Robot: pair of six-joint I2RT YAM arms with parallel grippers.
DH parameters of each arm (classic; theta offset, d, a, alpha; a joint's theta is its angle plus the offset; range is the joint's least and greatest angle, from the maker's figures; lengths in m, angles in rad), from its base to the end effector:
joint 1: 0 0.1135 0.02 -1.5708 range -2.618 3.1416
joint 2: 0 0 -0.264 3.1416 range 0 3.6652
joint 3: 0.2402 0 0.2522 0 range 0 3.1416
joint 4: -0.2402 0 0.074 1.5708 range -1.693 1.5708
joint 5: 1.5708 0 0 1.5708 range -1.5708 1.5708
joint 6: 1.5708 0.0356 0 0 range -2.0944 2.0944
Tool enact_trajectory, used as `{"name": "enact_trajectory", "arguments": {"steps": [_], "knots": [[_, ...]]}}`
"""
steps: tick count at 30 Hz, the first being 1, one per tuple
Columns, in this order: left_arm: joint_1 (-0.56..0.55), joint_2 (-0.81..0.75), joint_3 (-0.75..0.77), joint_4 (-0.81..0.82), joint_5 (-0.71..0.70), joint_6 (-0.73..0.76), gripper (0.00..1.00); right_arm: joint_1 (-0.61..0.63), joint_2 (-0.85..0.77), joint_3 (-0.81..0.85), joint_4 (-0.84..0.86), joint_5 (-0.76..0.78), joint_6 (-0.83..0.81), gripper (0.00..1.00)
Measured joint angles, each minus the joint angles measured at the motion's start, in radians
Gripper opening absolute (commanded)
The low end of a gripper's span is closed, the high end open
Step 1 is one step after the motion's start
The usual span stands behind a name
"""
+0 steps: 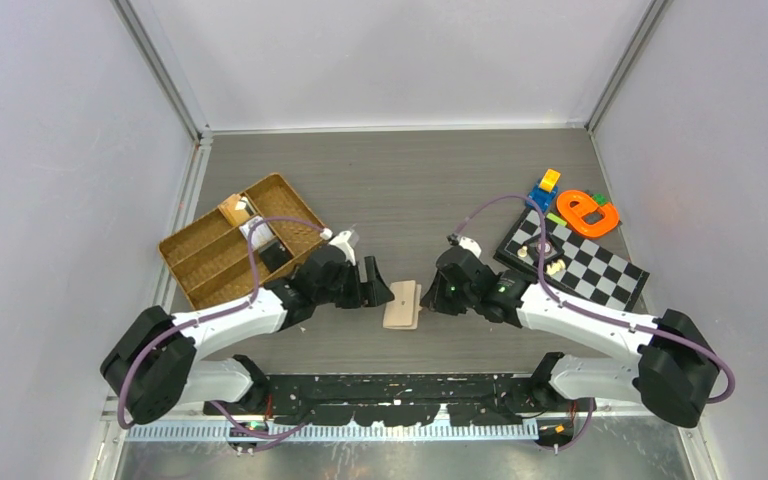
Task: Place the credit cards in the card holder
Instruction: Open the card holder at the center of the board.
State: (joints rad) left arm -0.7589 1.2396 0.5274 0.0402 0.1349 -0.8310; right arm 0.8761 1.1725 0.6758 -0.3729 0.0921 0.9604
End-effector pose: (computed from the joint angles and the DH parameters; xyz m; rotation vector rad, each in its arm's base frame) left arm 0.1740 -0.1716 0.1805 -0.0085 2.4352 -0.9531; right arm 0.1511 0.1763 0.2092 0.1512 2.5600 0.6733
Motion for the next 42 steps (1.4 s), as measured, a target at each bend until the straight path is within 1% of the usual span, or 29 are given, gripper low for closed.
{"name": "enact_trajectory", "arguments": {"steps": [5,12,26,29,34,36,42], "knots": [[0.0,0.011,0.035,0.015,0.043,0.019,0.79,0.0,-0.018,0.002,-0.023,0.0,-0.005,0.01],[0.0,0.094,0.068,0.032,0.093,0.033,0.8,0.0,-0.058,0.007,-0.027,-0.003,-0.005,0.01],[0.0,0.188,0.134,0.035,0.164,0.074,0.82,0.0,-0.063,0.007,-0.015,-0.033,-0.007,0.0],[-0.003,0.214,0.148,0.025,0.171,0.085,0.82,0.0,-0.073,0.007,-0.009,-0.034,-0.01,0.01],[-0.032,0.236,0.207,-0.045,0.151,0.123,0.83,0.0,-0.085,0.007,-0.003,-0.035,-0.013,0.01],[-0.049,0.239,0.23,-0.072,0.135,0.14,0.82,0.0,-0.086,0.007,-0.002,-0.035,-0.015,0.0],[-0.08,0.241,0.259,-0.15,0.065,0.179,0.71,0.0,-0.086,0.007,-0.002,-0.034,-0.015,0.01]]}}
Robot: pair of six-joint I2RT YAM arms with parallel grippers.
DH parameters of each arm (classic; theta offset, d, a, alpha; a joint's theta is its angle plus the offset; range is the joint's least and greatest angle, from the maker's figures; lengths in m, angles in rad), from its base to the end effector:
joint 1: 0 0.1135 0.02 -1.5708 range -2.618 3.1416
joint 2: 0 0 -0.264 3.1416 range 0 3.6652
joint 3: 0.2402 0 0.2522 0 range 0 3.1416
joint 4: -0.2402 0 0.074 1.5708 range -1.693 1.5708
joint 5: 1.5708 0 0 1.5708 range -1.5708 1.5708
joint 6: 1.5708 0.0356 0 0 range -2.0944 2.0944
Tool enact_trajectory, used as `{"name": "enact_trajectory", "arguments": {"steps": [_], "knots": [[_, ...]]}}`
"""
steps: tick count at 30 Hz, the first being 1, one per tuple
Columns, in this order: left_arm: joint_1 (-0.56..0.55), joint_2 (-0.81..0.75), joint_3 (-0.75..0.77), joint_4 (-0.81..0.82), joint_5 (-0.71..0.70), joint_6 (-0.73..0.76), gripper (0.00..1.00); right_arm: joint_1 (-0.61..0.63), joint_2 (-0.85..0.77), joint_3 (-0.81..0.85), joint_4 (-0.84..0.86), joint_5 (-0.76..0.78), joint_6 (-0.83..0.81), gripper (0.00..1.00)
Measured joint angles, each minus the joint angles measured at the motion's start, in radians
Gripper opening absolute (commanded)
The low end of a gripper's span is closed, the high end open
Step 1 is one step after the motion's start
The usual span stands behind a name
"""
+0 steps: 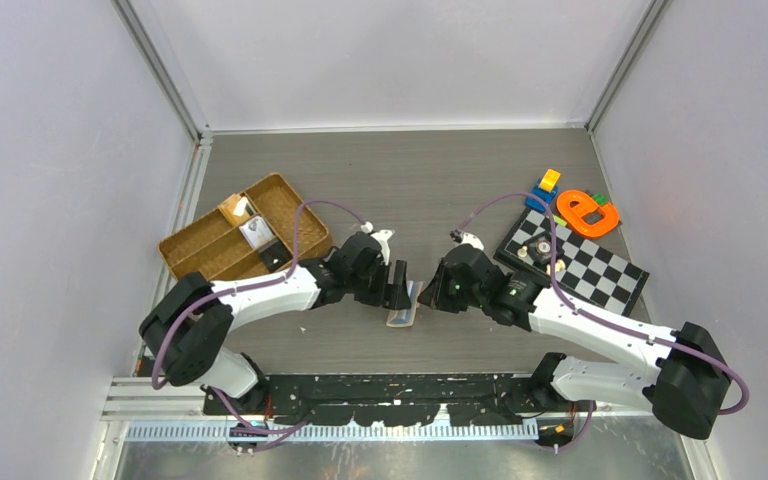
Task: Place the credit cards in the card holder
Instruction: Open the card holder at the center of the board.
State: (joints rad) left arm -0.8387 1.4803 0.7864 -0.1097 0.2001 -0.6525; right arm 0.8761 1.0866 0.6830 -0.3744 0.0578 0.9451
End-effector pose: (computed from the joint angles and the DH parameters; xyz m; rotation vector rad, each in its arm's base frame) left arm 0.1942 -0.2267 0.1875 0.3419 2.5437 -0.8913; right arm 0.1450 0.1708 0.2292 0.1165 2.4980 0.7824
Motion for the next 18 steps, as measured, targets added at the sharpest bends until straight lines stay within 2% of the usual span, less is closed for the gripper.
{"name": "enact_trajectory", "arguments": {"steps": [9,18], "knots": [[-0.012,0.006,0.001,-0.068,-0.067,0.016,0.68,0.0,0.0,0.0,0.0,0.0,0.0,0.01],[-0.027,0.042,0.026,-0.076,-0.074,0.032,0.71,0.0,0.0,0.0,0.0,0.0,0.0,0.01]]}}
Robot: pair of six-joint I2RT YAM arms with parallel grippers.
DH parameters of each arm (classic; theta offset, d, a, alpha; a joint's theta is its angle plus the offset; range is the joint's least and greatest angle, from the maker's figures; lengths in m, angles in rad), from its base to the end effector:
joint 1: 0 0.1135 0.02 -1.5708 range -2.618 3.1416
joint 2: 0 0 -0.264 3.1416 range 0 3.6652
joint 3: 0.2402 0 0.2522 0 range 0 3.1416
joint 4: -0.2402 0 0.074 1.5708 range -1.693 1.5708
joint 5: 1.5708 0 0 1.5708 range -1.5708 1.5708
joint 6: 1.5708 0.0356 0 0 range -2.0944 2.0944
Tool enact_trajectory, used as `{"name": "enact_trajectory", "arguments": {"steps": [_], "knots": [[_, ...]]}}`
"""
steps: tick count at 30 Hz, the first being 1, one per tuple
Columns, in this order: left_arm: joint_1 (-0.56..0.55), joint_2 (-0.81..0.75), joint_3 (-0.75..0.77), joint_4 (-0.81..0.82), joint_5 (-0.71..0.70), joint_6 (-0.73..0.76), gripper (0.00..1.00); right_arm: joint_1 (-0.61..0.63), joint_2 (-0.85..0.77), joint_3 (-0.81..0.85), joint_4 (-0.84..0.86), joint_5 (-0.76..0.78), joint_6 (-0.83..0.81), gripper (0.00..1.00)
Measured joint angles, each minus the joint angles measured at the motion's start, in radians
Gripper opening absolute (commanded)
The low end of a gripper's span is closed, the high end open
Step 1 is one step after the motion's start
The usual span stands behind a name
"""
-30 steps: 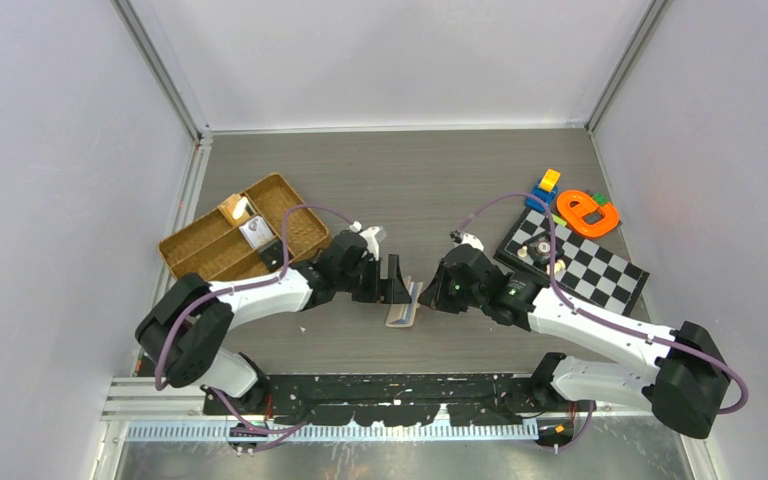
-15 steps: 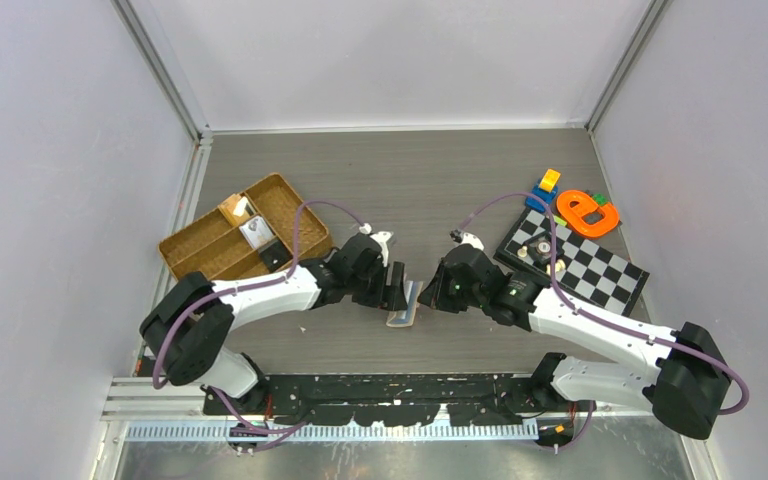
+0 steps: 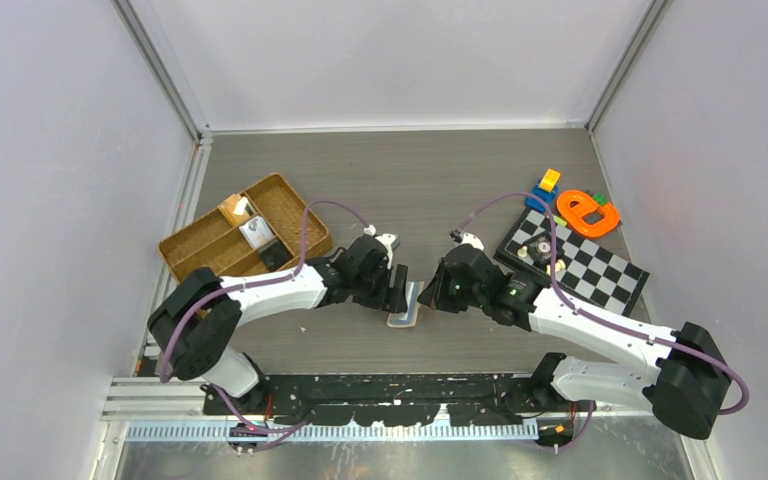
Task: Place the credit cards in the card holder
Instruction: Open the card holder at the center of the board.
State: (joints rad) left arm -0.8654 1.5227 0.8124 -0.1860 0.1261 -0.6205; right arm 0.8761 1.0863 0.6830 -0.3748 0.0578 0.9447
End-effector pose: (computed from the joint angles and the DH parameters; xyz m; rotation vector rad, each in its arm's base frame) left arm 0.1914 -0.2316 0.1776 0.3788 2.6016 -0.7457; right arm 0.1449 0.1707 0.2293 0.1160 2.4980 0.7821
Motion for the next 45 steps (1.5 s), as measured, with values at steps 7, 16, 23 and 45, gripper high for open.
{"name": "enact_trajectory", "arguments": {"steps": [7,16,23,45], "knots": [[-0.013,0.005,0.01,0.0,-0.002,0.001,0.74,0.0,0.0,0.0,0.0,0.0,0.0,0.01],[-0.018,0.011,0.018,-0.013,-0.019,0.006,0.74,0.0,0.0,-0.006,0.0,0.005,0.0,0.01],[-0.026,0.018,0.042,-0.08,-0.13,0.035,0.74,0.0,-0.003,-0.008,-0.007,0.02,0.0,0.01],[-0.029,-0.138,0.021,-0.263,-0.433,0.057,0.82,0.0,0.097,-0.027,-0.077,0.154,-0.019,0.01]]}}
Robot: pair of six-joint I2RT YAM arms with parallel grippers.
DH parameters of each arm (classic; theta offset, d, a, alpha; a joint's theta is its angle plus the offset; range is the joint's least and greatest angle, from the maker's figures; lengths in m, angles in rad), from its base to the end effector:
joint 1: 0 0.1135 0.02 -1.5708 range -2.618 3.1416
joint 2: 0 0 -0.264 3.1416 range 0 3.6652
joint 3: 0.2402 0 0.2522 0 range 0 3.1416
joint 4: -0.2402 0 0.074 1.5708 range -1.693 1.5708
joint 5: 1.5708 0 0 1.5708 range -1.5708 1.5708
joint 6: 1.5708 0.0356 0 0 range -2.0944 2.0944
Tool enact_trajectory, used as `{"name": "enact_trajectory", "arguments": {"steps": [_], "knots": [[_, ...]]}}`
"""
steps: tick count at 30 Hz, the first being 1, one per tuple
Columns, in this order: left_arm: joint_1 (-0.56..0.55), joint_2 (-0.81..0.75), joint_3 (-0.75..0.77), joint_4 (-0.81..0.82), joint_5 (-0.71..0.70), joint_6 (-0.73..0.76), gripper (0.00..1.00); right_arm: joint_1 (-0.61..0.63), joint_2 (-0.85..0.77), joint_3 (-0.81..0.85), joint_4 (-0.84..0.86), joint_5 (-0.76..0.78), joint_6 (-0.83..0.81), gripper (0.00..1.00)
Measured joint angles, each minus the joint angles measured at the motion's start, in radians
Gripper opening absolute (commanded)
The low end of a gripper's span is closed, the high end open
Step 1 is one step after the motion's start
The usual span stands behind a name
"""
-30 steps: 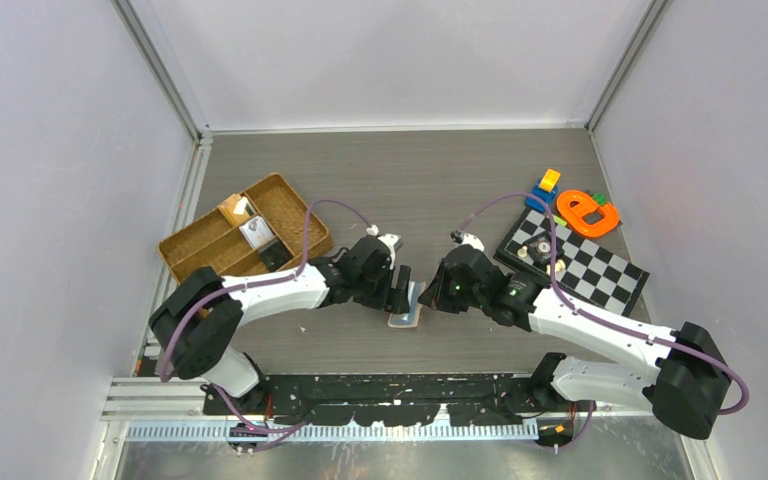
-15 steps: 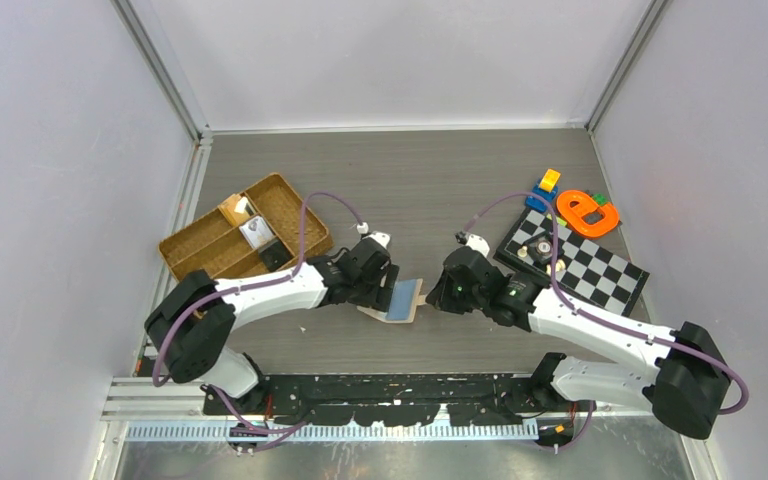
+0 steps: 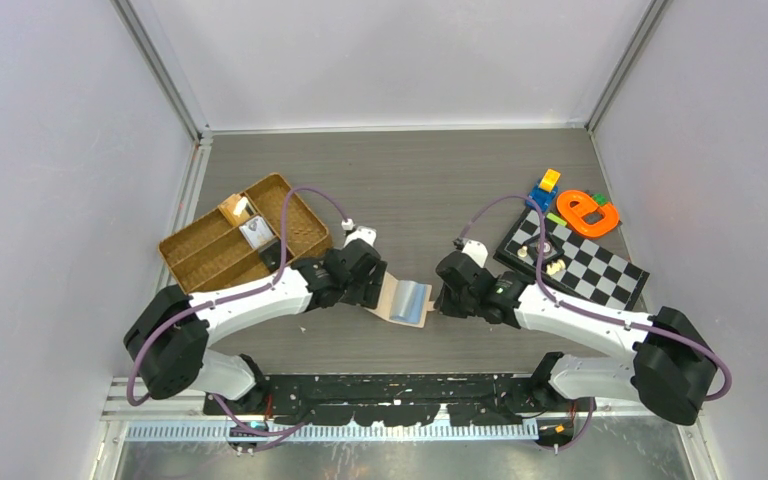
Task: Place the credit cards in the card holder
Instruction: Open the card holder at the center of the board.
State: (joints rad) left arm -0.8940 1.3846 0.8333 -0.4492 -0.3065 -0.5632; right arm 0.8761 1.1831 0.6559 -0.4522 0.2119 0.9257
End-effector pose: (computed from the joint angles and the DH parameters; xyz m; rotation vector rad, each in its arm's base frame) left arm 0.1772 -0.2034 0.2049 0.3013 2.4957 -0.2007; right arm 0.1483 0.1663 0.1962 0.1474 2.5748 0.4453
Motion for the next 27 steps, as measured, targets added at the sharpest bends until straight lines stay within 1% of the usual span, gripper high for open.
{"name": "enact_trajectory", "arguments": {"steps": [4,9,15,18,24,27], "knots": [[0.0,-0.012,-0.007,-0.011,0.006,0.0,0.83,0.0,0.0,-0.004,0.005,0.0,-0.007,0.01],[0.0,-0.066,-0.03,0.044,0.102,0.001,0.84,0.0,-0.005,-0.016,0.016,-0.009,-0.007,0.01],[0.0,-0.074,-0.028,0.119,0.189,0.005,0.85,0.0,-0.106,-0.016,0.026,-0.025,-0.008,0.01],[0.0,-0.074,-0.017,0.13,0.2,0.007,0.83,0.0,-0.14,-0.014,0.031,-0.03,-0.008,0.01],[-0.003,-0.085,0.0,0.196,0.222,0.018,0.77,0.0,-0.137,-0.013,0.032,-0.039,-0.008,0.01],[-0.004,-0.077,0.002,0.241,0.251,0.016,0.76,0.0,-0.133,-0.013,0.032,-0.042,-0.008,0.0]]}}
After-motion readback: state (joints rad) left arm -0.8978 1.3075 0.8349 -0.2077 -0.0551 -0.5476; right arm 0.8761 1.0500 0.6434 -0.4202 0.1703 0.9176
